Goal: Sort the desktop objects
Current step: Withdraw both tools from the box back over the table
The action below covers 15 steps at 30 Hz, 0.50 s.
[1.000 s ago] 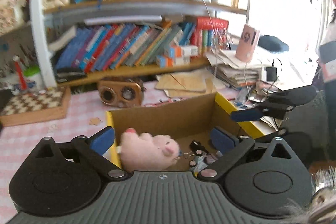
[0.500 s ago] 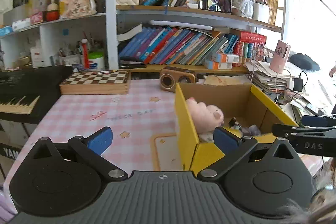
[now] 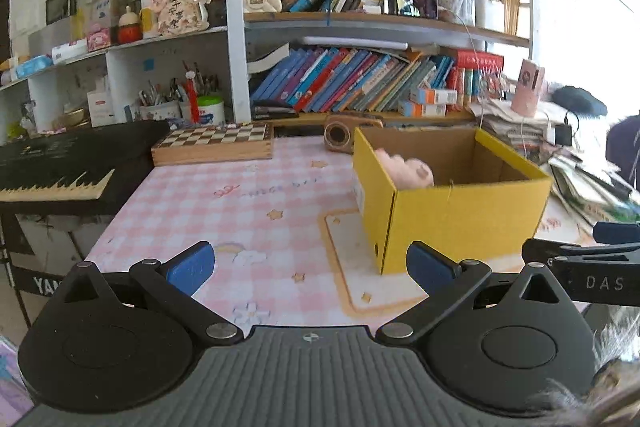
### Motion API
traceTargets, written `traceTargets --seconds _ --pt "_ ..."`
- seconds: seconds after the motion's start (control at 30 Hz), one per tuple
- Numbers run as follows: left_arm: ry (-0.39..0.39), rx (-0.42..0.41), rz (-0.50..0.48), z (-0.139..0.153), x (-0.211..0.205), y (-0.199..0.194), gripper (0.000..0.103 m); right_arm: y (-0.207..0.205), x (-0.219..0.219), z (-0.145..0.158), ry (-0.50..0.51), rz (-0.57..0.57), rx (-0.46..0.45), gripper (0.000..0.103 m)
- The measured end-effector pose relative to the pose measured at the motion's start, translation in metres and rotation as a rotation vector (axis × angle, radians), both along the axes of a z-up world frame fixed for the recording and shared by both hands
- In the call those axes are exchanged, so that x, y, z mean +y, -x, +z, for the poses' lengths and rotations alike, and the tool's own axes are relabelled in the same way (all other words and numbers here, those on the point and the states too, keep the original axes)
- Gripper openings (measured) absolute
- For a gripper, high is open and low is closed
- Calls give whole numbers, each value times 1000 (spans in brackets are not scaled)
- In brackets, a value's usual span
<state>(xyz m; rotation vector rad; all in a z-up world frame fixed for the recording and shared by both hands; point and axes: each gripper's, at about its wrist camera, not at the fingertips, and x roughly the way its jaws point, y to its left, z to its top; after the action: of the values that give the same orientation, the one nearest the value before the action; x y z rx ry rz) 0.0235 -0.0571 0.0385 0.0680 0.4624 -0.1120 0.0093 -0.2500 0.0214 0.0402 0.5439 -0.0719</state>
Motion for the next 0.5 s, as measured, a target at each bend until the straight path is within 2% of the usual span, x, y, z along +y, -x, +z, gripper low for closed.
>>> traceTargets --seconds 0.27,0.5 --pt "-14 66 53 -13 17 19 103 19 21 -12 32 19 58 98" --pt "27 109 75 -19 39 33 103 29 34 -18 15 34 79 101"
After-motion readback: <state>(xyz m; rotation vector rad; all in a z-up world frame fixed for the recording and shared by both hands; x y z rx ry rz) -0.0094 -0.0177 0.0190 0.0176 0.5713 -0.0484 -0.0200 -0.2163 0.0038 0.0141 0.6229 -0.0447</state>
